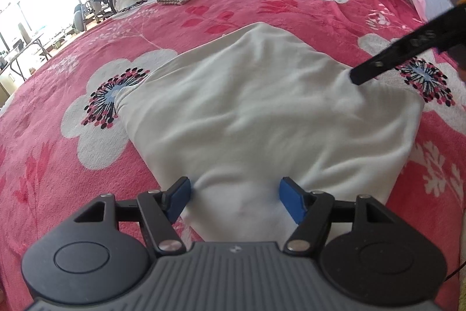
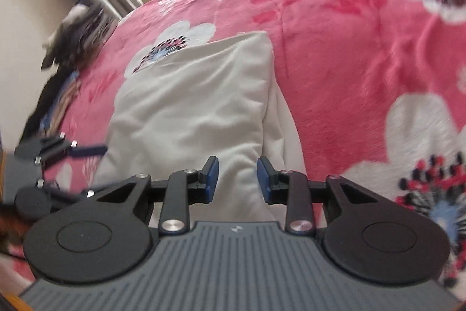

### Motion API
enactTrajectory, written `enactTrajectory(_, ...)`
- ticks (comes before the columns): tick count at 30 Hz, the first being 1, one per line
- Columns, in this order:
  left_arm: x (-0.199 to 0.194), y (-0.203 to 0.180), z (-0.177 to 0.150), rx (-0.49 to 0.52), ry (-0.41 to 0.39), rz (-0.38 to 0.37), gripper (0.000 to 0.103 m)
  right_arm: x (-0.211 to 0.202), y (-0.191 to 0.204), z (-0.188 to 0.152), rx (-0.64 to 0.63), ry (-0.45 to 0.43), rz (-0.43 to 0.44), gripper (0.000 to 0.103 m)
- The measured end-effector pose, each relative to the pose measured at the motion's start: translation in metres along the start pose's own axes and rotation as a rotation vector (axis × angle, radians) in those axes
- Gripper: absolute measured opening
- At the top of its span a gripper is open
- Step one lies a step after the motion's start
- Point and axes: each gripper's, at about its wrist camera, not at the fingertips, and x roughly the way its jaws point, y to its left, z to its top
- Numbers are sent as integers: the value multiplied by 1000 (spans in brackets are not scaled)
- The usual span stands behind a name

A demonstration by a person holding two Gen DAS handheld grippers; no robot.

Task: Fold clothes

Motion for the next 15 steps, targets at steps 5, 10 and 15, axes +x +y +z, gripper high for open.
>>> enactTrajectory(5, 0, 1, -1, -6, -5, -3, 70, 17, -17, 6, 94, 13, 35, 26)
enactTrajectory(10, 0, 2, -1, -19, -13, -8, 70, 28, -22, 11, 109, 13, 59, 26)
enactTrajectory(15, -2, 4, 0, -33, -26, -11, 70, 33, -16, 19, 50, -5, 96, 7)
